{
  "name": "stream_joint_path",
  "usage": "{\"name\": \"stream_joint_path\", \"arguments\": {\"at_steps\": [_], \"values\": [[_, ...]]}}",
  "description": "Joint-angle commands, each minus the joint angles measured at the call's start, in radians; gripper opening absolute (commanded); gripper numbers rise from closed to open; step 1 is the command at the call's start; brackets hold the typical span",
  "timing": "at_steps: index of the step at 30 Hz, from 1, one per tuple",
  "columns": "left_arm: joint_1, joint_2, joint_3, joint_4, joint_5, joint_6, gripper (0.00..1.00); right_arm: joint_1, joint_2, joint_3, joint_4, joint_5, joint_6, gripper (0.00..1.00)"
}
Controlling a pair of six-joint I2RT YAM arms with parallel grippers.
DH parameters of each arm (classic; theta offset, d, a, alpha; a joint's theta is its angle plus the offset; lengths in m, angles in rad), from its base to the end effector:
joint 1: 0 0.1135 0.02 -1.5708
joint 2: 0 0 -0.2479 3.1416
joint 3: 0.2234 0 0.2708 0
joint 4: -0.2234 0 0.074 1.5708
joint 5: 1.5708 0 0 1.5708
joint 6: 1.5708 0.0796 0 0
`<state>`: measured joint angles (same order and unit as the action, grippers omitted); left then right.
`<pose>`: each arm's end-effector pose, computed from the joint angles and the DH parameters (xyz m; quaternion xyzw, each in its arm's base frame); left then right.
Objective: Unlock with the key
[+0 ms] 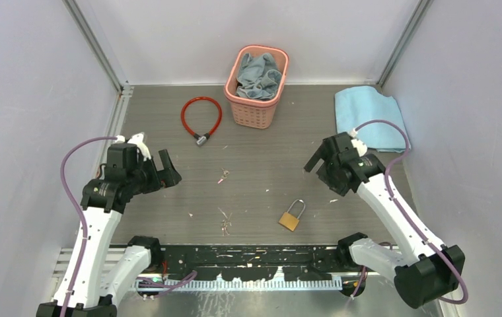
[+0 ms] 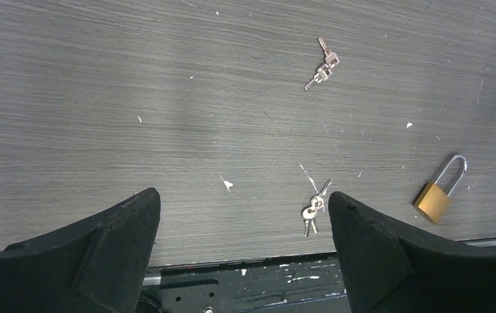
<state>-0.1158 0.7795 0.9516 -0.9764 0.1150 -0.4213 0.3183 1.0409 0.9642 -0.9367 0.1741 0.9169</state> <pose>0.1974 -0.0322 0.2818 -0.1196 0.9184 -0.1504 0.3458 0.2353 0.0630 0.2377 0.3053 0.9081 0.0906 0.2718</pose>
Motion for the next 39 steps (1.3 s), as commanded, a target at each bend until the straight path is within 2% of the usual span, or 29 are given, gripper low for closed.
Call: {"name": "stream_joint_path", "arguments": {"at_steps": [1,5,10,18,27,36,39], "values": [[-0.001,-0.014,0.000,0.048,0.025,0.018,1.00,0.111,-0.017,-0.046,-0.081,0.111,0.127,1.00],[-0.001,-0.009,-0.001,0.048,0.012,0.015,1.00,0.218,0.019,-0.089,-0.085,0.090,0.188,1.00],[-0.001,0.003,-0.001,0.047,0.010,0.015,0.99,0.343,0.059,-0.171,0.000,0.043,0.279,1.00],[-0.001,0.002,-0.002,0.043,-0.006,0.010,0.97,0.513,0.226,-0.193,0.118,-0.002,0.309,1.00],[-0.001,0.007,-0.002,0.041,-0.019,0.006,0.96,0.564,0.290,-0.269,0.205,-0.031,0.337,1.00],[-0.001,0.020,-0.001,0.038,-0.029,0.003,0.95,0.565,0.270,-0.340,0.248,-0.002,0.342,0.78],[-0.001,0.021,-0.002,0.039,-0.032,0.001,0.95,0.566,0.285,-0.347,0.261,0.002,0.332,0.63]]}}
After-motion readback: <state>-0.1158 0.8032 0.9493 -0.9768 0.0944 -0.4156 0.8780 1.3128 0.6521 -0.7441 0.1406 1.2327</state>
